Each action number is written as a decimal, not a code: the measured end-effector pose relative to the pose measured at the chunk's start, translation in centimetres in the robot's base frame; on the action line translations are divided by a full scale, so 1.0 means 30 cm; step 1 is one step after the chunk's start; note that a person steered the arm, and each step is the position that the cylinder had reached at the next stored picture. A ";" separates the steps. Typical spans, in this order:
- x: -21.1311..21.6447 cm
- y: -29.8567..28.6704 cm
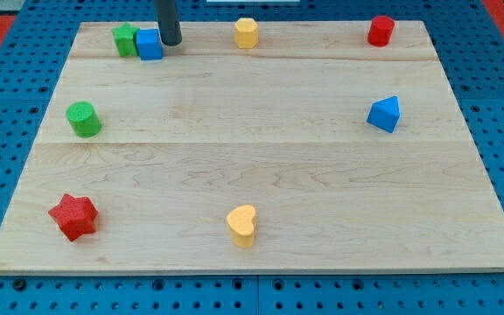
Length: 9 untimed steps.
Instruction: Nudge the blue cube left a bit
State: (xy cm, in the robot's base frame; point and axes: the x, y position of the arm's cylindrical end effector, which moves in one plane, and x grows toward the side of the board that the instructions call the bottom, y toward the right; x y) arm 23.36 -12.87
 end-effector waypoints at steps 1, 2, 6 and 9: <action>0.000 0.000; 0.018 0.000; 0.037 -0.010; 0.108 -0.010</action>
